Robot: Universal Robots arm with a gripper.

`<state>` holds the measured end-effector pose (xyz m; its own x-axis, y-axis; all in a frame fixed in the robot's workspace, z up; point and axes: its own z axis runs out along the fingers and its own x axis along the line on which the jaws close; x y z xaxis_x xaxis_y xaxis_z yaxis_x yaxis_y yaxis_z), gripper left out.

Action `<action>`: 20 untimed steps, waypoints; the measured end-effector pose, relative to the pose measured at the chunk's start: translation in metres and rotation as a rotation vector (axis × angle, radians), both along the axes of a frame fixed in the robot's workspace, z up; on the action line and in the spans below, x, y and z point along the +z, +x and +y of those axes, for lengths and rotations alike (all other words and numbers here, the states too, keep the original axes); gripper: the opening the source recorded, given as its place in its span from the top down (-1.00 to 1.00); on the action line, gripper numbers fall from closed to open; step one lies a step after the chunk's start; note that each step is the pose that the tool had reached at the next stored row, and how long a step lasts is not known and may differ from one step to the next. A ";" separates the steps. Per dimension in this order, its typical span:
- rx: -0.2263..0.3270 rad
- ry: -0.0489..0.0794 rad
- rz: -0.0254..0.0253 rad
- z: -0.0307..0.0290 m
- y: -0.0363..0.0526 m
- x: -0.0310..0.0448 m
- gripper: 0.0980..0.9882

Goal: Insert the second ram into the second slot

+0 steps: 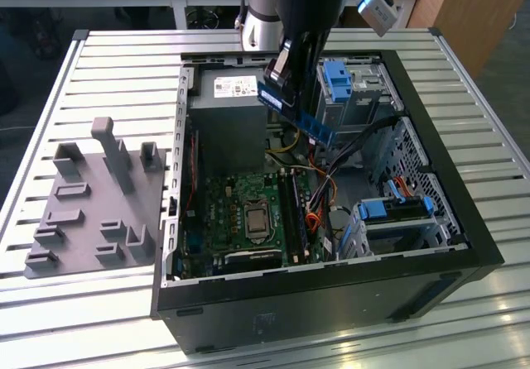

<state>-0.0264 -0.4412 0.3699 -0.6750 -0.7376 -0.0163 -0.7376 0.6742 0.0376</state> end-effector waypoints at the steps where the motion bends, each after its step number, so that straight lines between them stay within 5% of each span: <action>1: -0.008 0.000 0.0000 0.0000 0.0000 -0.0001 0.91; 20: -0.132 -0.001 0.0001 0.0000 0.0000 -0.0007 0.91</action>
